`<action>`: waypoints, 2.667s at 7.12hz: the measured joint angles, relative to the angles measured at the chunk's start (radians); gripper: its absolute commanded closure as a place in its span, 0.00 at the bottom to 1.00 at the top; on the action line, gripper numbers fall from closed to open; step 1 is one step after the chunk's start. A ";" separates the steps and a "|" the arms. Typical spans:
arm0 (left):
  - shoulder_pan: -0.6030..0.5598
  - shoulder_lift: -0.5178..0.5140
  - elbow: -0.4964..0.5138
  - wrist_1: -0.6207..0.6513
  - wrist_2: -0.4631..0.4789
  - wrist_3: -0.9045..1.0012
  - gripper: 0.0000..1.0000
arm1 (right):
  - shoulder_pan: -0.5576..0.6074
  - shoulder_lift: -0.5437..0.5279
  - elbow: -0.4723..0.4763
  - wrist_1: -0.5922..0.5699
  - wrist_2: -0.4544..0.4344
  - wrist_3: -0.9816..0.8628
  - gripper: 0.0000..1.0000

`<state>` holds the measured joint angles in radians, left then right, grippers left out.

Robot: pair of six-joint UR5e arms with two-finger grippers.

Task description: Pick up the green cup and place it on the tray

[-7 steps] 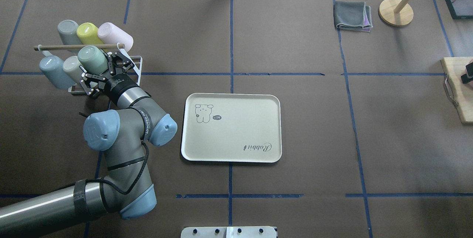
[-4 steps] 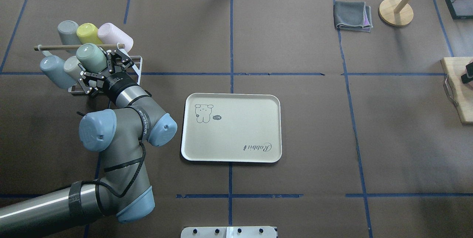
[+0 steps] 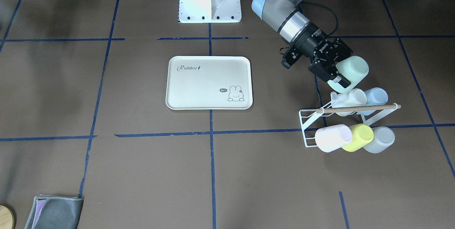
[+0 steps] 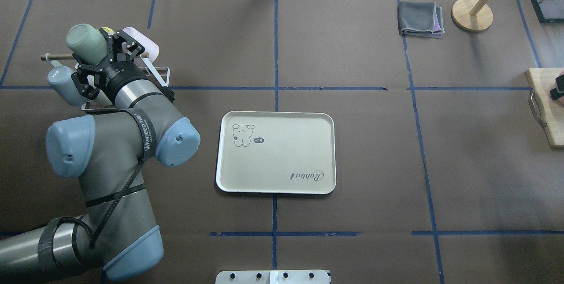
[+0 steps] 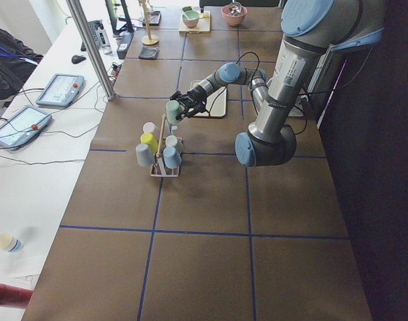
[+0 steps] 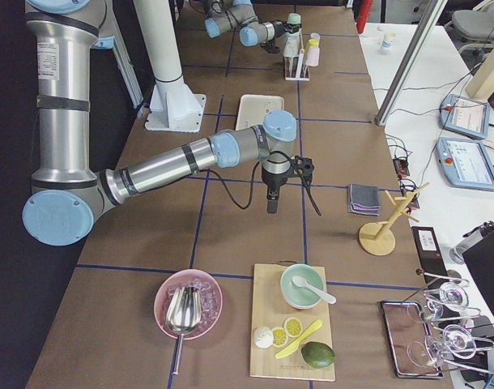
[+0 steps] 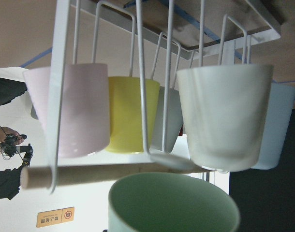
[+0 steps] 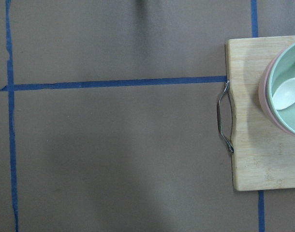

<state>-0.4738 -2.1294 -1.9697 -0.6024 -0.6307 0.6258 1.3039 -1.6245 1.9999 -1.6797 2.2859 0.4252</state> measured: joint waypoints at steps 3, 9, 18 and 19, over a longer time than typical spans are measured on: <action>-0.013 -0.012 -0.133 -0.036 -0.064 -0.165 0.62 | 0.000 0.000 -0.003 0.000 0.000 0.001 0.00; 0.094 0.003 -0.135 -0.518 -0.340 -0.832 0.64 | 0.021 0.000 -0.006 0.000 -0.002 -0.002 0.00; 0.213 0.117 0.348 -1.968 -0.376 -1.263 0.70 | 0.047 0.015 -0.004 0.000 -0.005 -0.002 0.00; 0.220 0.111 0.378 -2.038 -0.375 -1.271 0.69 | 0.048 0.016 -0.004 0.000 -0.005 -0.002 0.00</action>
<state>-0.2543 -2.0184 -1.5914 -2.6401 -1.0057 -0.6454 1.3521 -1.6081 1.9957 -1.6797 2.2811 0.4233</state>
